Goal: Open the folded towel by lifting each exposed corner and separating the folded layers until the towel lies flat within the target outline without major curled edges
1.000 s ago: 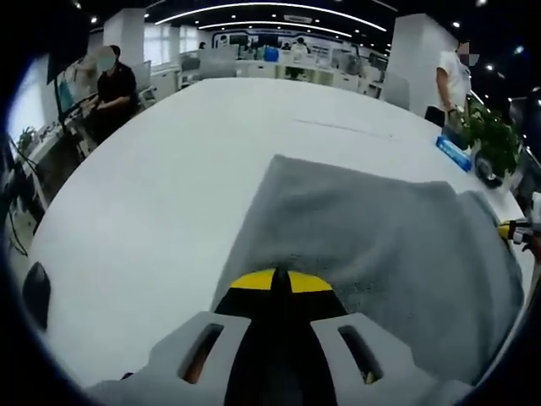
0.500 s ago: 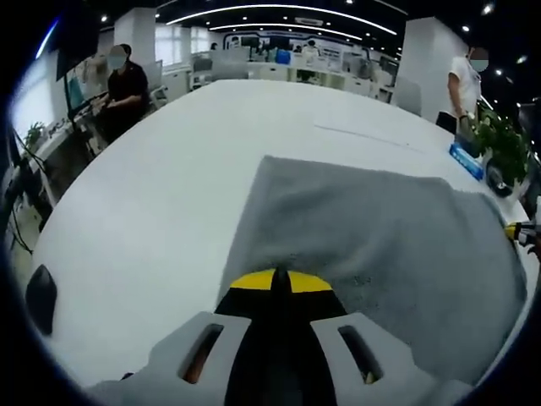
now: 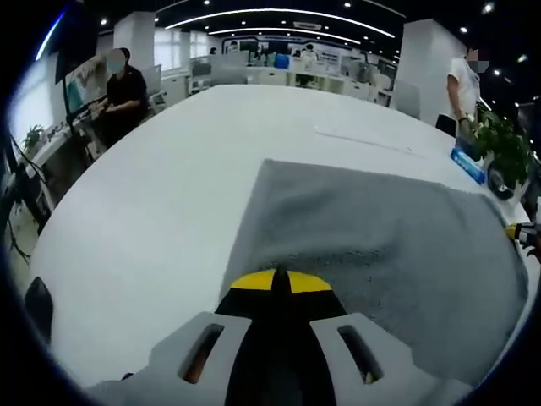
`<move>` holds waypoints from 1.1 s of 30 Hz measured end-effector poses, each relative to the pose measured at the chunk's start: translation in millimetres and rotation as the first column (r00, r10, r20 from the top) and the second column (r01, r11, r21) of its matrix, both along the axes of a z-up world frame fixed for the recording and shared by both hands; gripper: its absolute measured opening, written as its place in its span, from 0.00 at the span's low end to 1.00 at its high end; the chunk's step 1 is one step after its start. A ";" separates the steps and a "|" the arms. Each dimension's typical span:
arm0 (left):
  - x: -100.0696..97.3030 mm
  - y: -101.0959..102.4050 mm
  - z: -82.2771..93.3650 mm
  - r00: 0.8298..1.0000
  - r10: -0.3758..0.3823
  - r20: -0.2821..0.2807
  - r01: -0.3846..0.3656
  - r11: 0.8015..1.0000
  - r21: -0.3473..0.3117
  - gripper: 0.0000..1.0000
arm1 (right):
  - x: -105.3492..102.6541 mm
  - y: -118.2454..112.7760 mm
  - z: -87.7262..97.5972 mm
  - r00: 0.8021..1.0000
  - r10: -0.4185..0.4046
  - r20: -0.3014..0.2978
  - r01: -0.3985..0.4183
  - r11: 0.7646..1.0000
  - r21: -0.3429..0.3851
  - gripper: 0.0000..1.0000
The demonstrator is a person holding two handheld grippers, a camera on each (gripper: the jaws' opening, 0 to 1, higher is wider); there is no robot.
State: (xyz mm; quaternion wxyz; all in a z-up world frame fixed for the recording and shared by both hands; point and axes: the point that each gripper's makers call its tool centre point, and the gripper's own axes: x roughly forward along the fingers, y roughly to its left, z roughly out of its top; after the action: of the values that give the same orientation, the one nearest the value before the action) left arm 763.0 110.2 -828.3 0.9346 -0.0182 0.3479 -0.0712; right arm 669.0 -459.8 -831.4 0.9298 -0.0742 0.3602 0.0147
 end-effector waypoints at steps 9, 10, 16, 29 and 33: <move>18.2 -5.0 0.1 1.000 -0.020 0.020 0.020 1.000 0.009 0.02 | 11.5 -1.8 -0.8 1.000 0.003 0.006 -0.003 1.000 -0.030 0.00; 20.7 -5.1 -0.1 0.999 -0.024 0.025 0.024 1.000 0.014 0.01 | 12.9 -2.1 -1.0 1.000 0.001 0.006 -0.001 1.000 -0.031 0.00; 23.8 -4.9 0.3 0.999 -0.029 0.042 0.028 0.999 0.015 0.01 | 16.0 -3.0 -1.3 1.000 -0.010 0.004 0.010 0.999 -0.032 0.00; -7.1 -22.5 62.0 0.990 -0.017 0.142 0.033 0.993 -0.110 0.04 | -7.2 26.7 71.6 0.981 -0.026 0.191 0.007 0.995 0.101 0.10; -32.5 -27.8 88.6 0.978 -0.027 0.205 0.054 0.990 -0.128 0.07 | -33.3 39.5 94.3 0.971 -0.012 0.237 -0.012 0.995 0.099 0.18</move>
State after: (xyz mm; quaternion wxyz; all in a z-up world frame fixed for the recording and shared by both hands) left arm 730.5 82.3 -739.7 0.9602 -0.0661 0.2458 -0.1149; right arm 635.7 -420.3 -737.1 0.9687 -0.0288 0.2453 0.0237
